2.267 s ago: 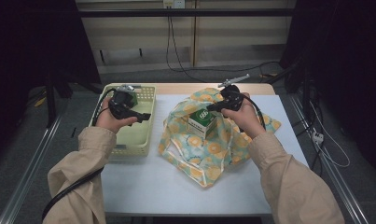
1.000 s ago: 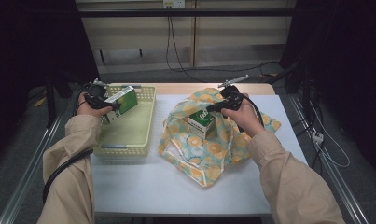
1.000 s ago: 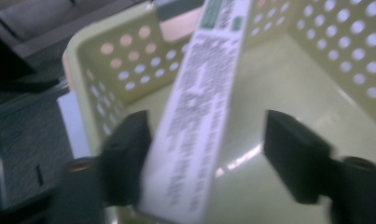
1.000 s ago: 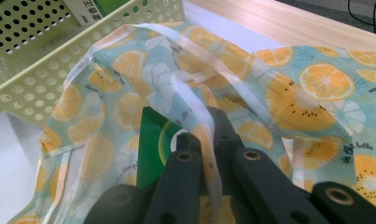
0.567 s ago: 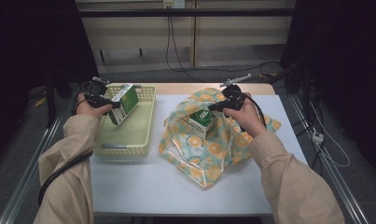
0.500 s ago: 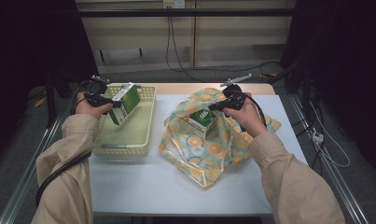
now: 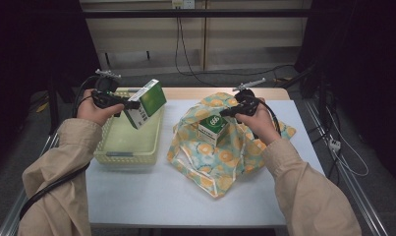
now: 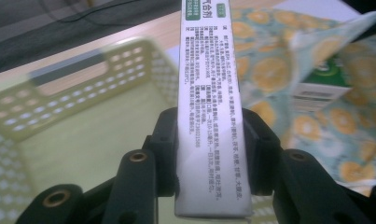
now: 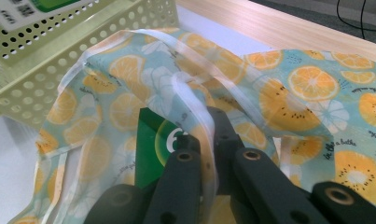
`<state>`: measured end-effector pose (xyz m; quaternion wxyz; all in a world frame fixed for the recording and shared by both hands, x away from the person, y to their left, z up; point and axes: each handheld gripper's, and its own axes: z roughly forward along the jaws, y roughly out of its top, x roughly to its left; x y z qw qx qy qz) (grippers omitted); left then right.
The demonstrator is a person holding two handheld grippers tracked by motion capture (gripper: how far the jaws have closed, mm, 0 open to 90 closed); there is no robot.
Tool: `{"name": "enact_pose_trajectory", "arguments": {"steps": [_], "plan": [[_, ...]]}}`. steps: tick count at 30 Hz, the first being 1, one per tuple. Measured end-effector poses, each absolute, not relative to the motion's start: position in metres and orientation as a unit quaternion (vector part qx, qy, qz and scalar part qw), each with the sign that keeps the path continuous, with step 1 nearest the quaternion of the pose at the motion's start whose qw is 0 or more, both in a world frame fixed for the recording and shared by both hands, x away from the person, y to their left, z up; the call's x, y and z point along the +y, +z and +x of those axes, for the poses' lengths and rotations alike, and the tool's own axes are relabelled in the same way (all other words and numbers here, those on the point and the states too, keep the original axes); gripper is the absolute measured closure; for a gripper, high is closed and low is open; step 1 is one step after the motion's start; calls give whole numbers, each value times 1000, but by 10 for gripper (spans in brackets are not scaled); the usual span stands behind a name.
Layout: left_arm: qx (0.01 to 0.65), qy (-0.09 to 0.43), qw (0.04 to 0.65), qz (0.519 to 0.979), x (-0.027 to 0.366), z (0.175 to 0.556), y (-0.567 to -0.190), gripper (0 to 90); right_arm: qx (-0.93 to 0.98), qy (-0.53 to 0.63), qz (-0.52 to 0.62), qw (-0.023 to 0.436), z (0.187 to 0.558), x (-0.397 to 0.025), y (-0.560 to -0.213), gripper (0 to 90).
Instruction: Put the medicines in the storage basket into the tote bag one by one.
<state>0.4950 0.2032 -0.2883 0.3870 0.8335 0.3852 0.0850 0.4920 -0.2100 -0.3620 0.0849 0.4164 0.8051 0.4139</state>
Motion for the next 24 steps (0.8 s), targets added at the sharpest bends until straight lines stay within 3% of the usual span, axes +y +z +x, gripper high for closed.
{"name": "enact_pose_trajectory", "arguments": {"steps": [11, 24], "plan": [[286, 47, 403, 868, 143, 460, -287, 632, 804, 414, 416, 92, 490, -212, -357, 900], [235, 14, 388, 891, 98, 429, -317, 632, 805, 419, 410, 93, 486, -209, -352, 900]]}}
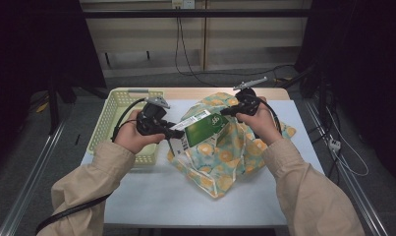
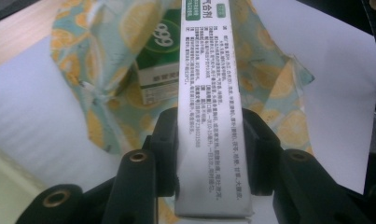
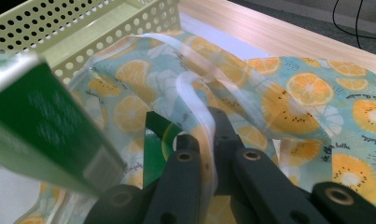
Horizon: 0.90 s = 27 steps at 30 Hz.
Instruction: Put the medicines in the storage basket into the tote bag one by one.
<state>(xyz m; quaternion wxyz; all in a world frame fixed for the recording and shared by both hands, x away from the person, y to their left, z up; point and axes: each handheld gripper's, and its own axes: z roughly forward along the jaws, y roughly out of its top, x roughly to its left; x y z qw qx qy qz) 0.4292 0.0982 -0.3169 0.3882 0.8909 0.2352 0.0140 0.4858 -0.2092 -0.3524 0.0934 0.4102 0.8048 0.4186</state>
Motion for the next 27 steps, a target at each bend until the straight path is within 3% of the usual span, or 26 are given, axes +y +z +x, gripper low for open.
{"name": "enact_pose_trajectory", "arguments": {"steps": [16, 27], "plan": [[209, -15, 365, 907, 65, 419, -362, 631, 806, 421, 406, 95, 483, -211, -348, 900], [213, 4, 355, 910, 32, 428, -370, 631, 807, 421, 403, 98, 482, -211, -343, 900]]}}
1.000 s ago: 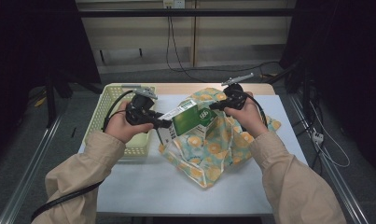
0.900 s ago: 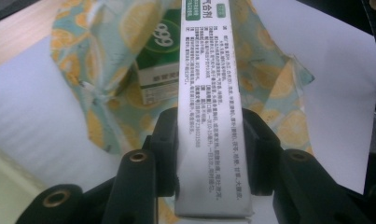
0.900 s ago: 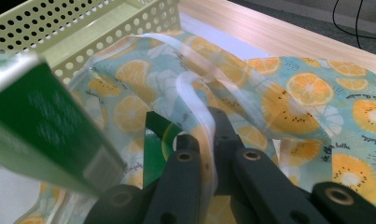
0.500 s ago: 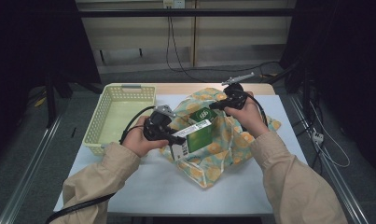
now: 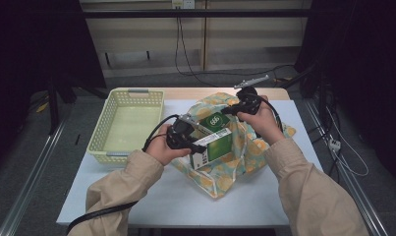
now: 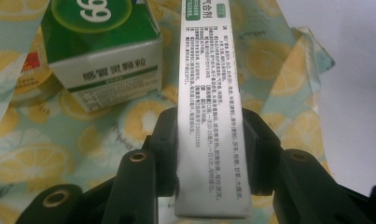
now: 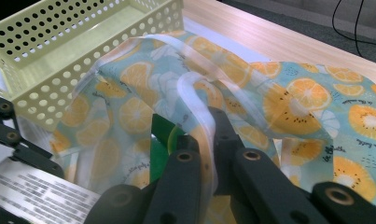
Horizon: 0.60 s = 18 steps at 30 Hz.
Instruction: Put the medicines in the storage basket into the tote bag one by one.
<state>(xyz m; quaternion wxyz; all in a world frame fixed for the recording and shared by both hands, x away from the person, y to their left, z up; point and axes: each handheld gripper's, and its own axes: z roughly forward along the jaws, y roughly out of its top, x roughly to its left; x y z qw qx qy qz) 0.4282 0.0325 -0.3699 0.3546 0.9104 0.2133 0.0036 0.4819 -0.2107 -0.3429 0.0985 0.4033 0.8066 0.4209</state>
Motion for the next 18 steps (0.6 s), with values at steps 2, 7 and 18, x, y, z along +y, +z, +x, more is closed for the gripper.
{"name": "enact_pose_trajectory", "arguments": {"steps": [2, 7, 18], "plan": [[210, 4, 358, 910, 25, 430, -371, 631, 806, 420, 404, 98, 482, -211, -342, 900], [221, 1, 361, 906, 11, 433, -373, 631, 806, 421, 404, 100, 481, -212, -340, 900], [241, 12, 371, 896, -5, 440, -372, 631, 805, 424, 403, 105, 479, -212, -333, 900]]}}
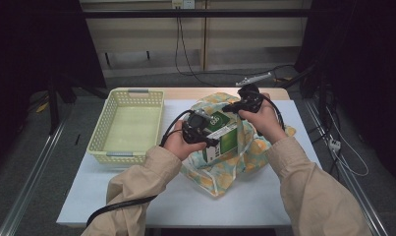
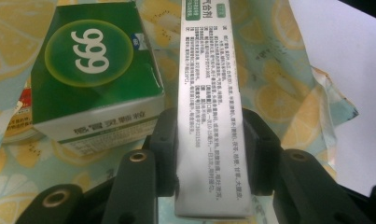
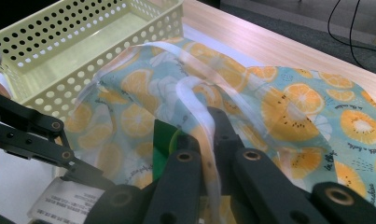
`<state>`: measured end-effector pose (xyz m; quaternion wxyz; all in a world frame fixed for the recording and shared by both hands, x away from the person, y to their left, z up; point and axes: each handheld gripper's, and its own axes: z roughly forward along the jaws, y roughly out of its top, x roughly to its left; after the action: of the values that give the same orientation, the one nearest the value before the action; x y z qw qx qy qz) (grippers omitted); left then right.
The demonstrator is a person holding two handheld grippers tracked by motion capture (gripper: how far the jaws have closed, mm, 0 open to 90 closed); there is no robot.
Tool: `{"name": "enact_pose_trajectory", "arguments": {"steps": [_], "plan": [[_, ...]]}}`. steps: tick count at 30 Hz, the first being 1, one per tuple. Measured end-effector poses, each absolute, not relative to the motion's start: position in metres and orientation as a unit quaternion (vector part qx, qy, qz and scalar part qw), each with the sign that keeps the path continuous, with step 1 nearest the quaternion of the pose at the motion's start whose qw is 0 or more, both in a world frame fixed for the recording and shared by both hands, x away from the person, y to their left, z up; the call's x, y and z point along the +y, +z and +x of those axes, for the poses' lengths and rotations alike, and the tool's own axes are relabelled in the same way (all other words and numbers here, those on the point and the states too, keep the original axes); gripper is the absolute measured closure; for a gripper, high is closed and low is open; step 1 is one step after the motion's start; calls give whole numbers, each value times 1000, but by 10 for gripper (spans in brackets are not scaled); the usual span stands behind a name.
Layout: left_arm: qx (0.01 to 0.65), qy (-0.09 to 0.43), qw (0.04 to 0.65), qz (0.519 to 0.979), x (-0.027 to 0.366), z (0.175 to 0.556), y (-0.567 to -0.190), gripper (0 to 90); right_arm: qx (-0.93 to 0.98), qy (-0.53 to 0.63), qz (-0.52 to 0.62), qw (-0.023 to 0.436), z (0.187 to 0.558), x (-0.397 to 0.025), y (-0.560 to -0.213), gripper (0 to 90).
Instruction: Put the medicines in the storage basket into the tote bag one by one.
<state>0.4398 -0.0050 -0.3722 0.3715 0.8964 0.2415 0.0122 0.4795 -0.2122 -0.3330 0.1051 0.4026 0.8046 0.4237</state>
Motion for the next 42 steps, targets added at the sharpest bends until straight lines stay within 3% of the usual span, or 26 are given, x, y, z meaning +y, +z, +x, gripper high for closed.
{"name": "enact_pose_trajectory", "arguments": {"steps": [17, 20, 36, 38, 42], "plan": [[265, 22, 379, 886, -18, 452, -387, 631, 804, 426, 401, 106, 477, -210, -332, 900], [264, 45, 370, 890, -25, 452, -387, 631, 805, 425, 399, 106, 477, -209, -331, 900], [271, 46, 409, 870, -52, 462, -395, 615, 803, 424, 404, 107, 476, -211, -332, 900], [267, 37, 413, 870, -52, 462, -396, 583, 803, 424, 404, 107, 476, -213, -332, 900], [259, 29, 411, 874, -51, 458, -397, 381, 803, 425, 405, 103, 475, -214, -334, 900]]}}
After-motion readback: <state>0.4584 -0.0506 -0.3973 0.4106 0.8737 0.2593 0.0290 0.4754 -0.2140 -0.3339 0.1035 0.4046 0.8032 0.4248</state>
